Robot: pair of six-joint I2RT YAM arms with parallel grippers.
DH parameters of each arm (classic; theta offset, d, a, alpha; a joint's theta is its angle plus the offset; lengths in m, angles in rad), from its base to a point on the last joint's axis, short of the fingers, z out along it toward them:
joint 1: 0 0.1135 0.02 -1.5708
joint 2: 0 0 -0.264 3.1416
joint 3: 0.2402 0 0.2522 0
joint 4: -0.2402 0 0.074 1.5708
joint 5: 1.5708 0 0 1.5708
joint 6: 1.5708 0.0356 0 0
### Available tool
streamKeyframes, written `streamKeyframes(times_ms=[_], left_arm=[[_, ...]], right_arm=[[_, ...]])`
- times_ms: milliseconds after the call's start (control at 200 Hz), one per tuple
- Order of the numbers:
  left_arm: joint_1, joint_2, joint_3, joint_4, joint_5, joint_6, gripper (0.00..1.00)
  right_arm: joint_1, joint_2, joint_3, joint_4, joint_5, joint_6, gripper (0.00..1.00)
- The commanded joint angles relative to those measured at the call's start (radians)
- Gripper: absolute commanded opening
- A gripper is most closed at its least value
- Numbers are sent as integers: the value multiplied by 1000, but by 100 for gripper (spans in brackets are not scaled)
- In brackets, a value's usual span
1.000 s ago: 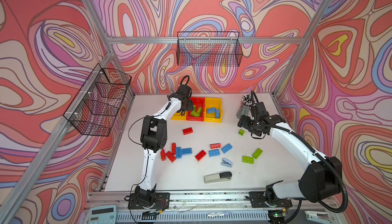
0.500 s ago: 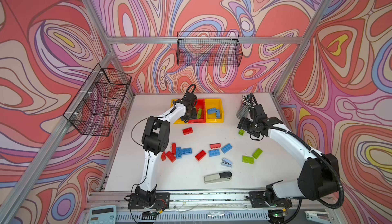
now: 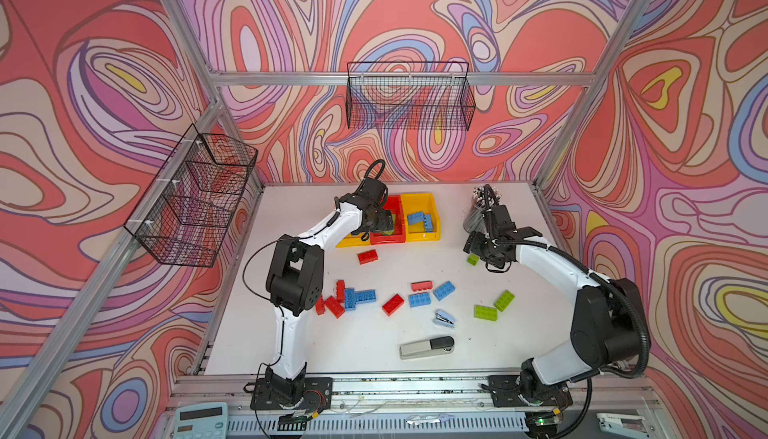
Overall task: Sort the legos into containers by color
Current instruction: 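Withdraw the left gripper while the right gripper grasps the small lime-green brick, then carry the small lime-green brick with the right gripper and drop it into the red bin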
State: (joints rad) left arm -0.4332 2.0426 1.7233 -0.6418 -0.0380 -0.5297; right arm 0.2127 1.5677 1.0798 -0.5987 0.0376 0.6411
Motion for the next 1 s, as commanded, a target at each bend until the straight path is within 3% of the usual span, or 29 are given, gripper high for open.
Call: streamKeyframes(times_ms=[0,310,606,991], left_arm=[[-9,-77,-27,-4,-21,-13,100],[-125,-219,-219,117,-43,-26,100],[-153,-245,-275,160,8,-24,100],[-157,-230,-255,159,16,31,100]], right_arm=[[-5,49,13,23,26,17,80],[-5,126,-21,123,67,71,75],[-6,246,28,129,80,76,70],[-4,294,66,78,93,66,43]])
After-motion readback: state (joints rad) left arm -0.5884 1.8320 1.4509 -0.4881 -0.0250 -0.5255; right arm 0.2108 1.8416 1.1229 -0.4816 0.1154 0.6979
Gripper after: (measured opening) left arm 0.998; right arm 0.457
